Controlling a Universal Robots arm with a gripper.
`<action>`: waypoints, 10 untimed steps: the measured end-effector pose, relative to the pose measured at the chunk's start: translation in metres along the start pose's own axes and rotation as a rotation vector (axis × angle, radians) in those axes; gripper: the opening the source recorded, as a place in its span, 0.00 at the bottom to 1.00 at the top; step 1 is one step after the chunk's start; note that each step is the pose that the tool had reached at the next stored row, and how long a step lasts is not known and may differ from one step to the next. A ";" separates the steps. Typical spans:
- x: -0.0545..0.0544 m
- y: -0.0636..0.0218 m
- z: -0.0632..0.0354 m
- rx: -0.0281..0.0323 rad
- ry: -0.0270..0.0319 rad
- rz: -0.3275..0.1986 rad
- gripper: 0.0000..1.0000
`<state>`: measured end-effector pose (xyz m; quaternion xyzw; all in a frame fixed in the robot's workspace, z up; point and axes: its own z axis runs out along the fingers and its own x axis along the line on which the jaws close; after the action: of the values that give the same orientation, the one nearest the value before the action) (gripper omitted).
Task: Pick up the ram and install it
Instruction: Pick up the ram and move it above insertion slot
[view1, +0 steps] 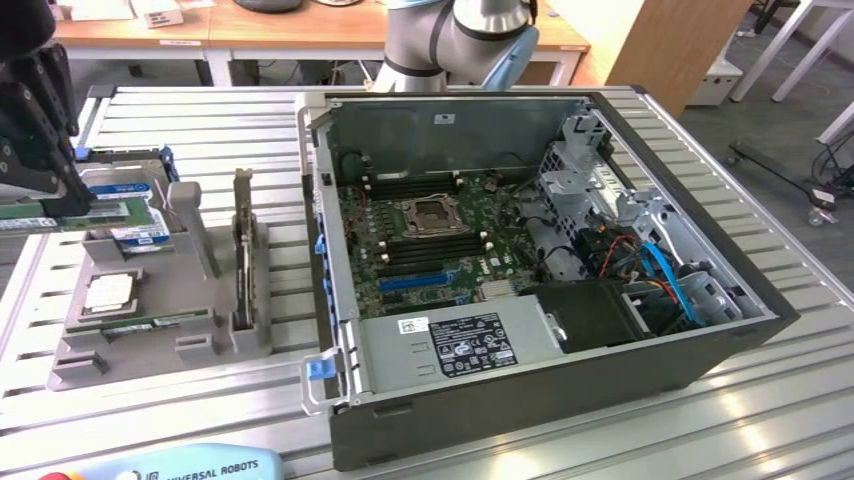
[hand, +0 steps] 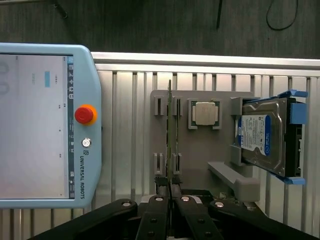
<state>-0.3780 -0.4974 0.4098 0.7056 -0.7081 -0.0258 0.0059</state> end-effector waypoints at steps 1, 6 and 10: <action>0.000 0.0000 -0.0021 0.0000 -0.0001 0.000 0.12; 0.000 0.0002 -0.0070 0.0002 -0.0002 0.000 0.12; 0.000 0.0002 -0.0072 0.0000 0.0000 0.000 0.12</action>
<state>-0.3779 -0.4974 0.4170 0.7055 -0.7082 -0.0258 0.0059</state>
